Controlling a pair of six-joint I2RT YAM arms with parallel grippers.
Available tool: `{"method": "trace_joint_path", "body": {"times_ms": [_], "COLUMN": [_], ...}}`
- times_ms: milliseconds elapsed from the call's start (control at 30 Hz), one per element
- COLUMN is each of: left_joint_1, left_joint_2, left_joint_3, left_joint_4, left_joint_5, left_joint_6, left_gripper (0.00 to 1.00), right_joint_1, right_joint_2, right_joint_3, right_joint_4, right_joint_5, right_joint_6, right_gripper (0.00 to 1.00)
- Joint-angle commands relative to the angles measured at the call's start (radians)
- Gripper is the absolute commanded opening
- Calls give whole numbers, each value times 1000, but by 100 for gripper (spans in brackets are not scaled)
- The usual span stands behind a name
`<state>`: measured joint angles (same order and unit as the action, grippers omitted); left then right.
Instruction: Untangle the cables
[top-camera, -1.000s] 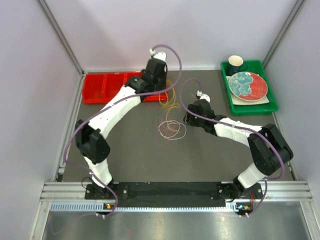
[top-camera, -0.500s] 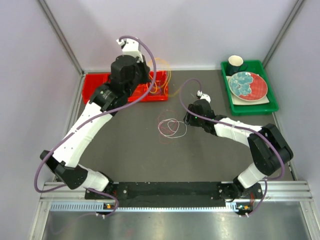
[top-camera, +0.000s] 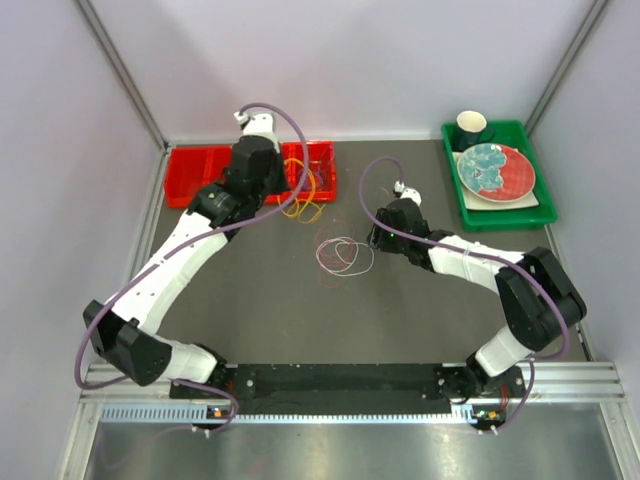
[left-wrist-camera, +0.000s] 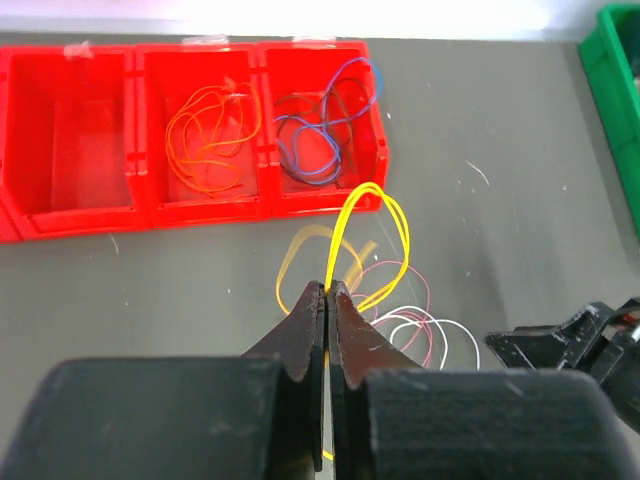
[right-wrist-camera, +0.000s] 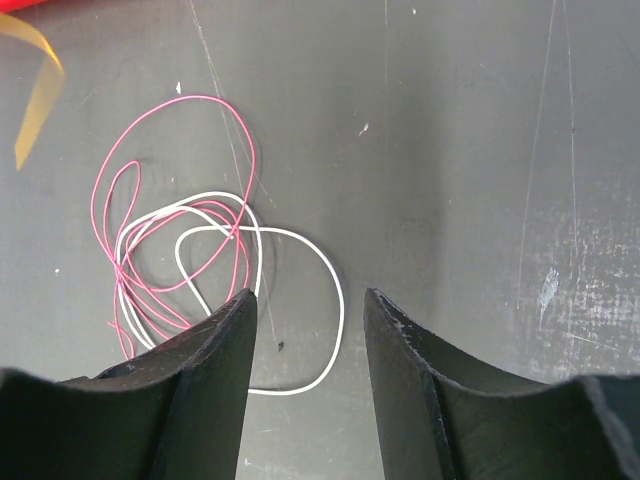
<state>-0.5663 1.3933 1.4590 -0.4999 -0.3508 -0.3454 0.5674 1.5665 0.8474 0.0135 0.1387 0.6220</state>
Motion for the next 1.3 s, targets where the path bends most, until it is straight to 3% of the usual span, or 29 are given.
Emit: {"method": "trace_joint_path", "body": {"times_ms": [0,67,133,200,600,1000,1267], "left_joint_1": [123,213,253,287,393,462,499], "left_joint_2": [-66,-120,-146,-145,-43,121,239], "left_joint_3": [-48,-139,-182,-161,9,84,193], "left_joint_4": [50,151,179,135,139,283,276], "left_joint_5": [122,234,231,130,-78,-128,-154], "left_joint_6": [-70,-82,-98,-107,-49,-90,-112], "left_gripper": [0,0,0,0,0,0,0], "right_joint_1": [8,9,8,8,9,8,8], "right_joint_2": [-11,-13,-13,-13,-10,-3,9], "right_joint_3": [38,36,36,36,41,48,59], "right_joint_4": [17,14,16,17,11,5,2], "right_joint_5": [15,13,12,10,10,9,7], "right_joint_6": [5,5,5,5,4,1,1], "right_gripper": [47,47,47,47,47,47,47]}}
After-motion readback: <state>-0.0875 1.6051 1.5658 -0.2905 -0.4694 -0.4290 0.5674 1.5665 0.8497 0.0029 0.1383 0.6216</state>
